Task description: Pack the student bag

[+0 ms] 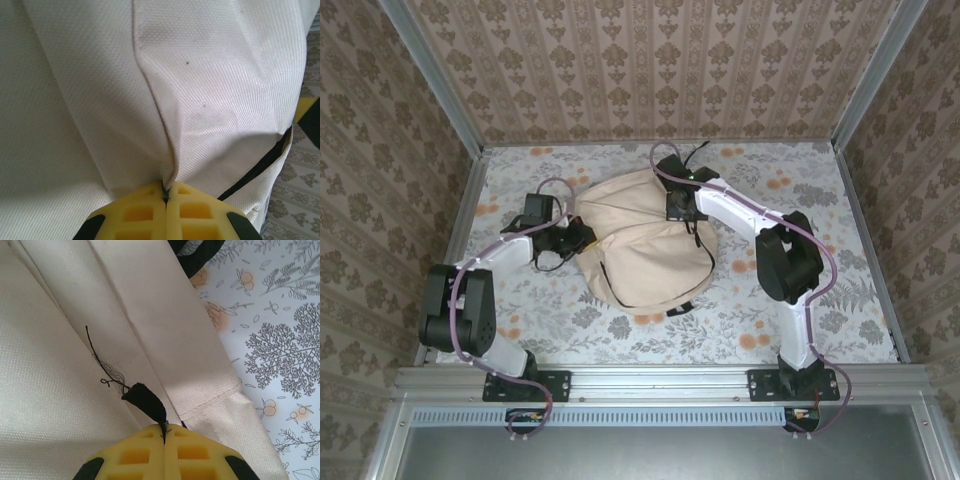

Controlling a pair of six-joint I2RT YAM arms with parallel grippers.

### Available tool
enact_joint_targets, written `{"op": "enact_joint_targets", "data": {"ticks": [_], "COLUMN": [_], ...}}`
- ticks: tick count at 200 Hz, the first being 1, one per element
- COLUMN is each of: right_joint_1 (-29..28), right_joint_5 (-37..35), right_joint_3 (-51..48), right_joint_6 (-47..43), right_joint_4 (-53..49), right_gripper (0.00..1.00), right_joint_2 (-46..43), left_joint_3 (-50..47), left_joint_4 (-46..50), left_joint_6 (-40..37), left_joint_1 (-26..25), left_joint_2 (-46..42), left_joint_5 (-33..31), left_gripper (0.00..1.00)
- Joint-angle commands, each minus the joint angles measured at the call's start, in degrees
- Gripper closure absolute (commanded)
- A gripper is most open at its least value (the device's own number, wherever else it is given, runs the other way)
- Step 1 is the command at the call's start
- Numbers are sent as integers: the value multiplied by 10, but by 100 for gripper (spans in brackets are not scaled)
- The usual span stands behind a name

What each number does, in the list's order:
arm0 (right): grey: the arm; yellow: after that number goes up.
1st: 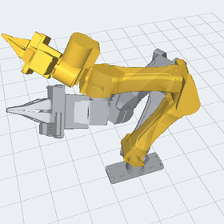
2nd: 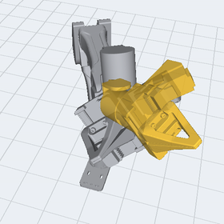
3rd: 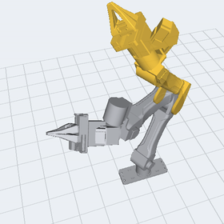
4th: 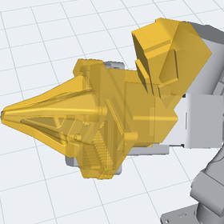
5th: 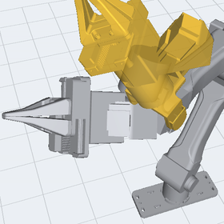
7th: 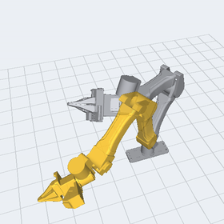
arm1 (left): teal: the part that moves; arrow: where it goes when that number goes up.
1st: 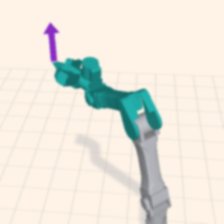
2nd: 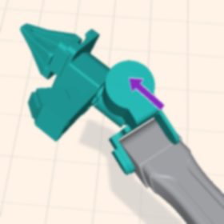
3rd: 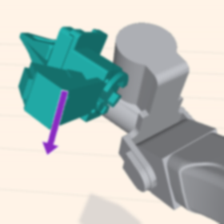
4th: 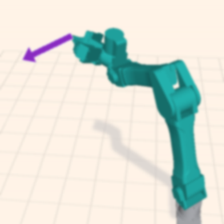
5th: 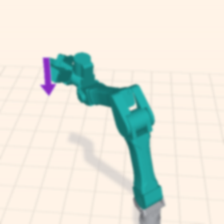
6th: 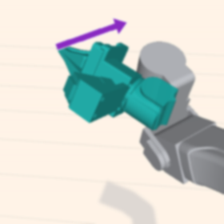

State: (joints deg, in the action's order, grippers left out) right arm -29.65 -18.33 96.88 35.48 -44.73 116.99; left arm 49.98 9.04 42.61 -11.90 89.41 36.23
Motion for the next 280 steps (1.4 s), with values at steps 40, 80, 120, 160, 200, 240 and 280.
{"op": "enact_joint_targets", "data": {"ticks": [40, 80, 120, 160, 200, 240, 280], "right_joint_1": [36, 36, 45, 85, 149, 221, 243], "right_joint_5": [-15, 15, -63, -151, -236, -191, -152], "right_joint_3": [-88, -137, -215, -318, -451, -548, -617], "right_joint_6": [0, -44, -121, -188, -235, -230, -240], "right_joint_4": [28, 100, 200, 291, 432, 501, 607], "right_gripper": [88, 33, 16, 0, 0, 0, 0], "right_joint_2": [-98, -205, -324, -422, -457, -439, -385], "left_joint_3": [139, 179, 175, 96, -12, -135, -223], "left_joint_4": [-4, 92, 155, 130, 55, -98, -237], "left_joint_6": [-32, -89, -140, -176, -225, -273, -313], "left_joint_1": [3, 7, 33, 76, 102, 122, 127], "left_joint_2": [96, 49, -51, -155, -213, -208, -205], "left_joint_5": [-25, -96, -217, -358, -526, -629, -598], "left_gripper": [100, 41, 13, 0, 0, 0, 0]}}
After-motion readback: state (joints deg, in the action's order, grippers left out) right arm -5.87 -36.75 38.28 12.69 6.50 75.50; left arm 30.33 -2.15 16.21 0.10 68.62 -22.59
